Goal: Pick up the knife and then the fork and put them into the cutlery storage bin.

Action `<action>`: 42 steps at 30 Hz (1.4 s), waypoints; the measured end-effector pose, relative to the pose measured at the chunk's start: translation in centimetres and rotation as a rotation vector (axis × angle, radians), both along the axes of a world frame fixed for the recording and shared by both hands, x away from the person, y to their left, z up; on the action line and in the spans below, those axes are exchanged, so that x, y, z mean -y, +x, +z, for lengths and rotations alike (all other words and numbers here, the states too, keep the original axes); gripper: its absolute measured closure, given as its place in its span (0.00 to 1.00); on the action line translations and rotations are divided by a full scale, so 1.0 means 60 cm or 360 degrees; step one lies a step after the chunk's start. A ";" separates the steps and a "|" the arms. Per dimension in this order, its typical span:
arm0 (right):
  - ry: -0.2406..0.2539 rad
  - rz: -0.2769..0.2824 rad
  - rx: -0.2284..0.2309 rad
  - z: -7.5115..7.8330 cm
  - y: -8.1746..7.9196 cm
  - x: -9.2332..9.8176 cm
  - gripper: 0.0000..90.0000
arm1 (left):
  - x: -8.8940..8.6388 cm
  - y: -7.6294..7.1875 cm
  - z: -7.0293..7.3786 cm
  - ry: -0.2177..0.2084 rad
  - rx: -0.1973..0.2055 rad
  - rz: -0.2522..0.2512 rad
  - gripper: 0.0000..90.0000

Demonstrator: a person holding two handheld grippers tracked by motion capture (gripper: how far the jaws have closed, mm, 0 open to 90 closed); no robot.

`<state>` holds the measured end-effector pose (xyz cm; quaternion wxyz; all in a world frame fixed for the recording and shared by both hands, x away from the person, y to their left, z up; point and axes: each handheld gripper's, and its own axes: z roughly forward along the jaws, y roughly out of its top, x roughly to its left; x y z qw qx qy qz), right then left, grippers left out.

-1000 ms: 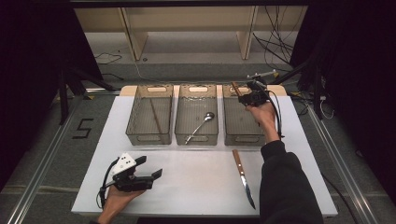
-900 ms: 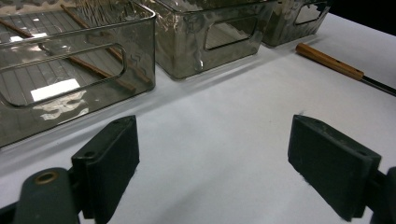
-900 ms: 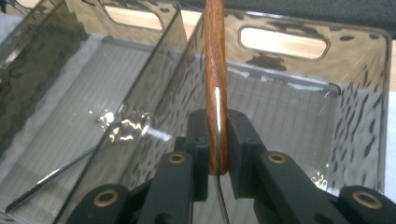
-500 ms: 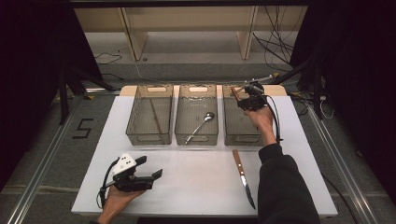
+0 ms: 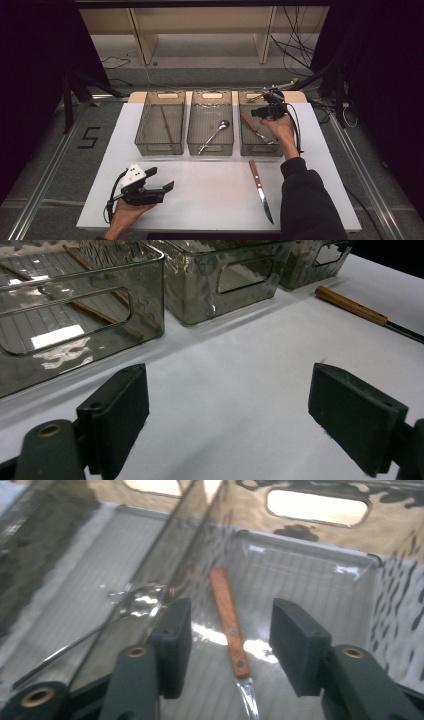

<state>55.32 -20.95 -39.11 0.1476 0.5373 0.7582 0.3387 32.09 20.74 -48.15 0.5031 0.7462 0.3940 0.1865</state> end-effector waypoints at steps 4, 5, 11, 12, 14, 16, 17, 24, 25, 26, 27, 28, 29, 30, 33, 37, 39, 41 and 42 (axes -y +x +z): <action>-0.0008 0.0069 0.0041 0.013 -0.020 -0.008 0.49 | 0.000 0.000 0.000 0.0002 0.0000 -0.0001 0.18; -0.0012 0.0090 0.0055 0.016 -0.026 -0.010 0.47 | 0.000 0.000 0.000 -0.0002 -0.0002 0.0000 0.18; 0.0006 0.0221 0.0120 0.037 -0.079 -0.021 0.40 | 0.000 0.000 0.000 -0.0002 -0.0002 0.0001 0.18; 0.0014 0.0240 0.0133 0.041 -0.089 -0.023 0.39 | 0.000 0.001 0.000 -0.0001 0.0000 0.0001 0.18; 0.0032 0.0282 0.0154 0.046 -0.109 -0.026 0.38 | 0.001 0.000 -0.001 -0.0007 0.0000 0.0003 0.18; 0.0047 0.0321 0.0162 0.050 -0.127 -0.030 0.38 | 0.000 0.001 0.000 0.0001 0.0000 0.0001 0.18; 0.0052 0.0343 0.0168 0.051 -0.136 -0.031 0.38 | 0.000 0.000 0.000 0.0002 0.0000 0.0002 0.18; 0.0106 0.0436 0.0189 0.046 -0.189 -0.035 0.37 | 0.000 0.000 0.000 -0.0002 -0.0002 0.0003 0.18; 0.0111 0.0440 0.0193 0.044 -0.196 -0.034 0.37 | -0.001 0.000 0.000 -0.0004 -0.0002 0.0003 0.18; 0.0117 0.0449 0.0189 0.041 -0.202 -0.033 0.37 | -0.001 0.000 0.000 -0.0004 -0.0001 0.0004 0.18; 0.0123 0.0452 0.0192 0.038 -0.208 -0.032 0.37 | -0.001 0.000 0.000 -0.0004 -0.0001 0.0004 0.18; 0.0120 0.0456 0.0190 0.036 -0.215 -0.030 0.37 | 0.000 0.000 0.000 -0.0004 -0.0002 0.0004 0.18; 0.0116 0.0461 0.0189 0.032 -0.221 -0.029 0.37 | 0.000 0.000 0.000 -0.0002 -0.0002 0.0004 0.18; 0.0111 0.0460 0.0184 0.029 -0.228 -0.028 0.37 | 0.000 0.000 0.000 -0.0001 -0.0001 0.0003 0.18; 0.0059 0.0469 0.0171 0.015 -0.248 -0.028 0.37 | 0.001 0.000 0.000 0.0001 0.0004 0.0003 0.18; 0.0031 0.0441 0.0146 -0.005 -0.268 -0.026 0.37 | 0.001 0.000 0.000 0.0000 0.0007 -0.0001 0.18; 0.0015 0.0405 0.0170 -0.014 -0.276 -0.025 0.39 | 0.001 -0.001 0.001 0.0001 0.0011 -0.0003 0.18; -0.0008 0.0398 0.0157 -0.022 -0.281 -0.024 0.39 | 0.001 -0.001 0.001 -0.0001 0.0009 0.0000 0.18; -0.0016 0.0392 0.0147 -0.026 -0.283 -0.023 0.39 | 0.001 -0.001 0.001 -0.0001 0.0009 0.0000 0.18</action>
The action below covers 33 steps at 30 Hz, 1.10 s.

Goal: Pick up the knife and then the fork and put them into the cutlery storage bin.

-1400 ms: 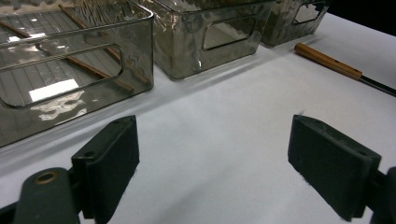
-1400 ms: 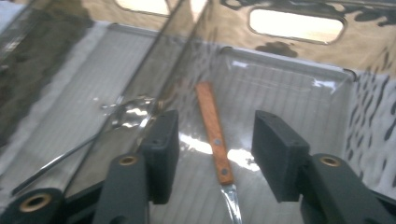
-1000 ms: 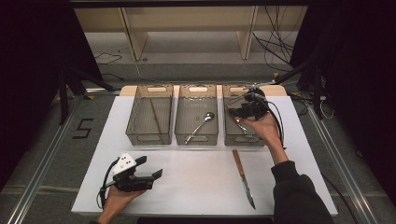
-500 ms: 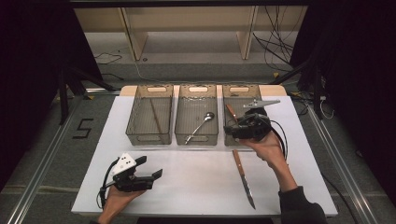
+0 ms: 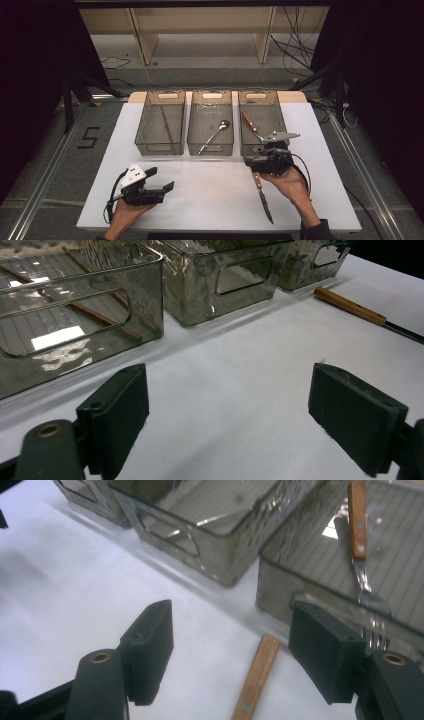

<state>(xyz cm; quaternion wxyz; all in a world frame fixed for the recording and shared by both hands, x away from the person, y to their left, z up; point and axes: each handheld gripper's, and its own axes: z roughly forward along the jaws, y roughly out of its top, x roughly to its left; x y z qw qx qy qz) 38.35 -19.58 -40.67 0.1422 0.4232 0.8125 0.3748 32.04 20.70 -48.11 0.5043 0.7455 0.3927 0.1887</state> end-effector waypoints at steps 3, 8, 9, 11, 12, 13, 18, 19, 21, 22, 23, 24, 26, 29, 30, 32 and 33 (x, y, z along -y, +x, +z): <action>-0.0014 -0.0008 -0.0042 -0.012 -0.007 0.004 0.39 | 0.000 0.000 0.000 -0.0006 0.0000 0.0002 0.18; -0.0052 -0.0032 -0.0089 -0.039 -0.014 0.009 0.41 | 0.001 -0.001 0.000 -0.0005 0.0005 0.0000 0.18; -0.0054 -0.0040 -0.0086 -0.042 -0.016 0.010 0.41 | 0.001 -0.001 0.000 -0.0006 0.0004 0.0001 0.18; -0.0065 -0.0051 -0.0090 -0.047 -0.020 0.011 0.42 | 0.000 0.000 0.000 -0.0004 0.0001 0.0002 0.18; -0.0064 -0.0053 -0.0095 -0.049 -0.021 0.011 0.42 | 0.000 0.000 0.000 -0.0001 0.0001 0.0001 0.18; -0.0067 -0.0050 -0.0096 -0.051 -0.023 0.011 0.42 | 0.000 0.000 0.000 -0.0004 0.0002 0.0002 0.18; -0.0111 -0.0059 -0.0113 -0.065 -0.032 0.012 0.44 | 0.000 -0.001 0.000 -0.0003 0.0003 0.0001 0.18; -0.0120 -0.0063 -0.0118 -0.068 -0.033 0.012 0.44 | 0.000 -0.001 0.000 -0.0004 0.0002 0.0000 0.18; -0.0141 -0.0077 -0.0122 -0.074 -0.036 0.012 0.45 | 0.001 -0.001 0.000 -0.0003 0.0001 -0.0002 0.18; -0.0144 -0.0078 -0.0124 -0.076 -0.037 0.013 0.46 | 0.000 -0.001 0.001 0.0003 0.0001 -0.0006 0.18; -0.0140 -0.0082 -0.0133 -0.078 -0.038 0.013 0.47 | 0.001 -0.001 0.000 -0.0002 0.0002 -0.0003 0.18; -0.0142 -0.0086 -0.0139 -0.080 -0.038 0.014 0.48 | 0.001 -0.001 0.000 -0.0003 0.0002 -0.0002 0.18; -0.0154 -0.0096 -0.0148 -0.084 -0.039 0.015 0.50 | 0.001 -0.001 0.000 -0.0005 0.0001 -0.0002 0.18; -0.0162 -0.0102 -0.0164 -0.091 -0.040 0.016 0.53 | 0.001 -0.001 0.000 -0.0004 0.0002 -0.0001 0.18; -0.0167 -0.0107 -0.0183 -0.093 -0.041 0.015 0.53 | 0.001 -0.001 0.000 -0.0004 0.0002 -0.0001 0.18; -0.0174 -0.0105 -0.0196 -0.096 -0.043 0.015 0.55 | 0.001 -0.001 0.001 0.0002 0.0001 -0.0005 0.18; -0.0174 -0.0102 -0.0203 -0.098 -0.044 0.014 0.57 | 0.001 -0.001 0.000 -0.0003 0.0002 -0.0003 0.18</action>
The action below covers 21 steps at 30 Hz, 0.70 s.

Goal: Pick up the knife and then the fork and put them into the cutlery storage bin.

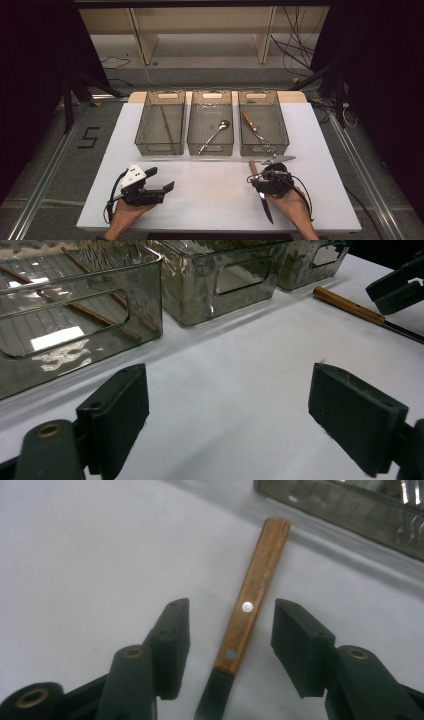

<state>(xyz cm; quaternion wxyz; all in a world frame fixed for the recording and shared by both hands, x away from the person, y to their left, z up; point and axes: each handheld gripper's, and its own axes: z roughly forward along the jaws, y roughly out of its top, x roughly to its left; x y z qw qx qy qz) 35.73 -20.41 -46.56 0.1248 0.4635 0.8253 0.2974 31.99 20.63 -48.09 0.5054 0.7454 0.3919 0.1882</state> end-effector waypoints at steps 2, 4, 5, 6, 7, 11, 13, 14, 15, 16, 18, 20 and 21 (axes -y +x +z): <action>-0.0016 0.0008 -0.0005 -0.003 -0.002 -0.002 0.58 | 0.000 0.000 0.000 0.0007 0.0000 -0.0004 0.18; -0.0030 0.0015 -0.0022 -0.007 -0.002 -0.003 0.59 | 0.000 0.000 0.000 0.0006 0.0001 -0.0004 0.18; -0.0039 0.0007 -0.0031 -0.009 -0.002 -0.004 0.60 | 0.000 0.000 0.000 0.0006 0.0000 -0.0004 0.18; -0.0054 0.0005 -0.0027 -0.011 -0.002 -0.004 0.60 | 0.000 0.000 0.000 0.0006 0.0000 -0.0004 0.18; -0.0067 0.0001 -0.0032 -0.013 -0.002 -0.004 0.61 | -0.001 0.000 0.000 0.0007 0.0002 -0.0006 0.18; -0.0098 -0.0002 -0.0045 -0.019 -0.002 -0.007 0.64 | 0.000 0.000 0.000 0.0009 0.0001 -0.0007 0.18; -0.0117 -0.0005 -0.0037 -0.020 -0.003 -0.008 0.67 | 0.000 0.000 0.000 0.0008 0.0000 -0.0007 0.18; -0.0130 -0.0004 -0.0028 -0.020 -0.003 -0.008 0.69 | 0.000 0.000 0.000 0.0007 -0.0001 -0.0007 0.18; -0.0141 -0.0007 -0.0019 -0.020 -0.003 -0.009 0.70 | 0.000 0.000 0.000 0.0008 -0.0001 -0.0007 0.18; -0.0152 -0.0011 -0.0014 -0.020 -0.004 -0.010 0.72 | 0.000 0.000 0.000 0.0008 -0.0001 -0.0007 0.18; -0.0167 0.0004 -0.0003 -0.020 -0.007 -0.013 0.76 | 0.001 0.000 0.000 0.0010 -0.0001 -0.0009 0.18; -0.0183 0.0018 0.0005 -0.020 -0.008 -0.017 0.80 | 0.002 0.000 0.000 0.0007 -0.0001 -0.0008 0.18; -0.0180 0.0024 0.0001 -0.020 -0.009 -0.017 0.82 | 0.002 0.000 0.000 0.0007 -0.0002 -0.0008 0.18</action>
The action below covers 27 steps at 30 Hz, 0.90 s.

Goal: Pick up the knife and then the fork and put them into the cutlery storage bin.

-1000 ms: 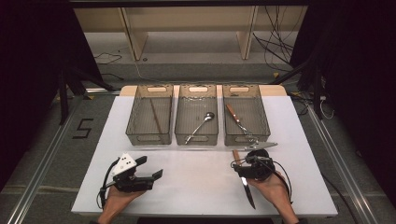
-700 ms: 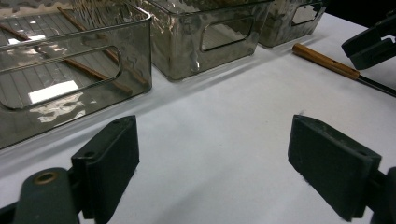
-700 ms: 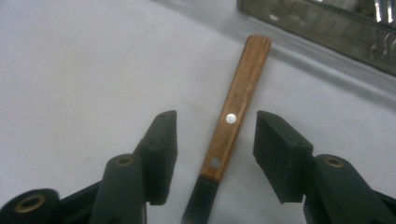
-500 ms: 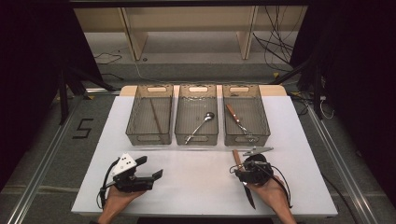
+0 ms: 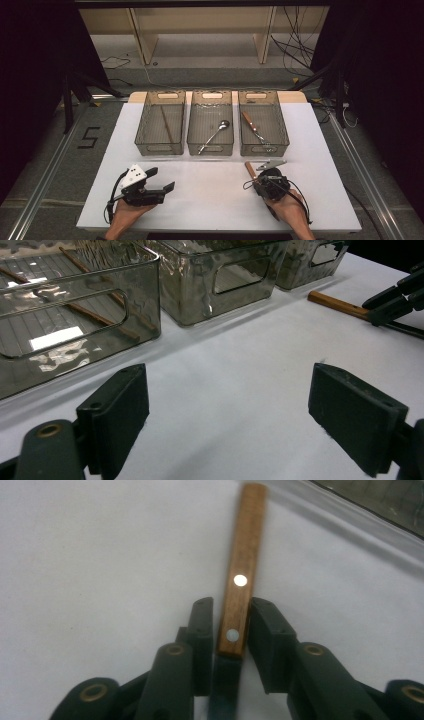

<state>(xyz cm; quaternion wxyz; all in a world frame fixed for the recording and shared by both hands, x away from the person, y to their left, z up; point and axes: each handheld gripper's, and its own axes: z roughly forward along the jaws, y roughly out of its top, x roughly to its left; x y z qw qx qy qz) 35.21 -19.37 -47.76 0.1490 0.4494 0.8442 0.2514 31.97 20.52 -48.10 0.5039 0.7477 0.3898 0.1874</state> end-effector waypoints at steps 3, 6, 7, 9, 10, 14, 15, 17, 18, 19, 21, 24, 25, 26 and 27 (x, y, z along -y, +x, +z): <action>0.0006 0.0017 -0.0003 0.000 0.000 0.000 0.85 | 0.000 0.000 0.000 0.0003 0.0000 -0.0003 0.18; -0.0002 0.0032 0.0001 0.000 0.000 0.000 0.85 | 0.001 0.000 0.000 0.0001 0.0000 -0.0002 0.18; -0.0001 0.0034 -0.0002 0.000 0.000 0.000 0.86 | 0.001 0.000 0.000 0.0000 0.0000 -0.0002 0.18; 0.0003 0.0038 -0.0004 0.000 0.001 0.001 0.86 | 0.001 0.000 0.000 0.0002 -0.0001 -0.0002 0.18; 0.0005 0.0042 -0.0003 0.000 0.001 0.002 0.86 | 0.001 0.000 0.000 0.0003 -0.0001 -0.0001 0.18; 0.0003 0.0064 0.0008 0.000 0.001 0.002 0.86 | 0.000 0.000 0.000 0.0000 0.0001 0.0000 0.18; 0.0002 0.0068 0.0012 0.001 0.001 0.002 0.86 | 0.000 0.000 0.000 0.0000 0.0001 0.0001 0.18; 0.0009 0.0082 0.0010 0.001 0.000 0.001 0.86 | 0.000 0.000 0.000 0.0002 0.0001 0.0001 0.18; 0.0013 0.0095 0.0012 0.002 0.001 0.001 0.86 | -0.001 0.000 0.000 0.0008 0.0001 -0.0002 0.18; 0.0014 0.0102 0.0023 0.002 0.000 0.000 0.86 | 0.000 0.000 0.000 0.0002 0.0001 0.0000 0.18; 0.0023 0.0105 0.0035 0.006 -0.001 0.000 0.86 | -0.001 0.000 0.000 0.0007 0.0001 -0.0003 0.18; 0.0056 0.0106 0.0055 0.013 -0.002 0.003 0.86 | -0.001 0.000 0.000 0.0005 0.0001 -0.0002 0.18; 0.0069 0.0102 0.0060 0.016 -0.003 0.004 0.86 | -0.001 0.000 0.000 0.0009 0.0000 -0.0005 0.18; 0.0083 0.0100 0.0067 0.020 -0.003 0.005 0.86 | 0.000 0.000 0.000 0.0001 0.0000 0.0000 0.18; 0.0100 0.0098 0.0074 0.023 -0.003 0.007 0.86 | 0.000 0.000 0.000 0.0001 0.0000 -0.0001 0.18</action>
